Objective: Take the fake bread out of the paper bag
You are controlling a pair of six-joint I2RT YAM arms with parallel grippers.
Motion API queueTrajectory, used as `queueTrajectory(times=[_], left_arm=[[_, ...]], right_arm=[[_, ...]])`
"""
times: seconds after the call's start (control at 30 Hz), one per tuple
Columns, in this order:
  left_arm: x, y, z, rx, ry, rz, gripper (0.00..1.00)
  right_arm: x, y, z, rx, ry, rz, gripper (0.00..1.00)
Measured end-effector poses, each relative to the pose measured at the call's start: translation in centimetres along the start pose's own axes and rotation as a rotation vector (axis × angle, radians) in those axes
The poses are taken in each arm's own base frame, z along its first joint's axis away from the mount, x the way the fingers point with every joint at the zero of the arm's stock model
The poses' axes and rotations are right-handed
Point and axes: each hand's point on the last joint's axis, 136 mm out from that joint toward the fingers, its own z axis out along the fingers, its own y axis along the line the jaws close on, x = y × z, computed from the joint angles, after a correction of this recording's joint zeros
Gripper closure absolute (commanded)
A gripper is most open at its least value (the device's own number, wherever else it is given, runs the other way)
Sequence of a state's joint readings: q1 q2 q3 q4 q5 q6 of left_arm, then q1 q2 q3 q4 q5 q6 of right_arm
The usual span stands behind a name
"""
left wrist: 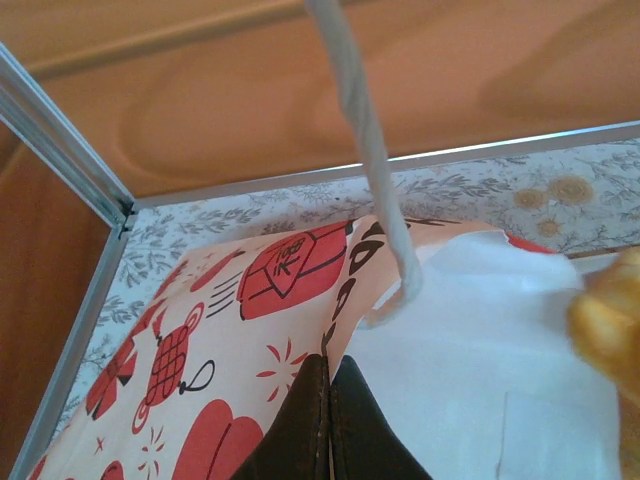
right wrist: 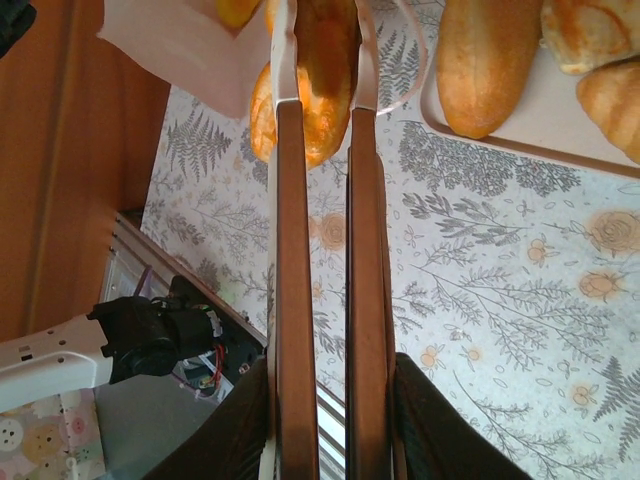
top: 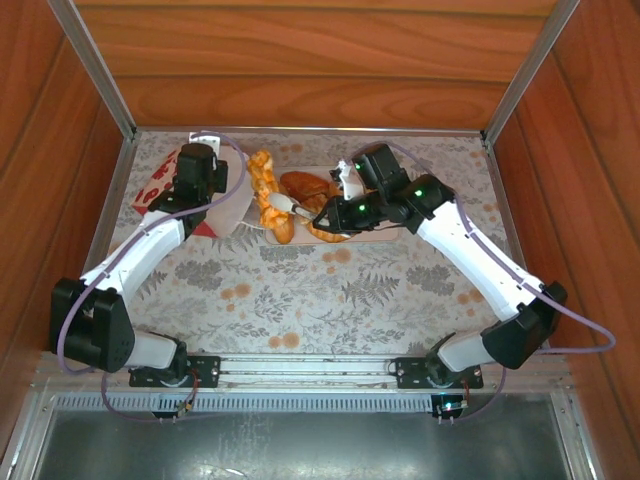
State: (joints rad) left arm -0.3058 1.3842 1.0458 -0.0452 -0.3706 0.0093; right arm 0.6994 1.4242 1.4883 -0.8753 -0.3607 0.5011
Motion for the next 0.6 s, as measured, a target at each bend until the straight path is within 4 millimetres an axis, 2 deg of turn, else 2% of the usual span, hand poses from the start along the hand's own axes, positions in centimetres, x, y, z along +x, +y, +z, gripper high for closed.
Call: queueTrajectory(times=[0.2, 0.43, 0.53, 0.6], left_arm=[[0.0, 0.7, 0.4, -0.019, 0.009, -0.017, 1.00], [0.2, 0.7, 0.5, -0.016, 0.018, -0.021, 1.00], [0.3, 0.6, 0.5, -0.010, 0.021, -0.019, 1.00], [0.4, 0.4, 0.5, -0.001, 0.025, -0.018, 1.00]], right_arm=[[0.3, -0.8, -1.8, 0.017, -0.048, 0.016, 1.00], [0.1, -1.1, -4.5, 0.034, -0.130, 0.011, 1.00], [0.1, -2.4, -5.6, 0.068, -0.166, 0.017, 1.00], [0.3, -4.1, -6.4, 0.112, -0.186, 0.033, 1.00]])
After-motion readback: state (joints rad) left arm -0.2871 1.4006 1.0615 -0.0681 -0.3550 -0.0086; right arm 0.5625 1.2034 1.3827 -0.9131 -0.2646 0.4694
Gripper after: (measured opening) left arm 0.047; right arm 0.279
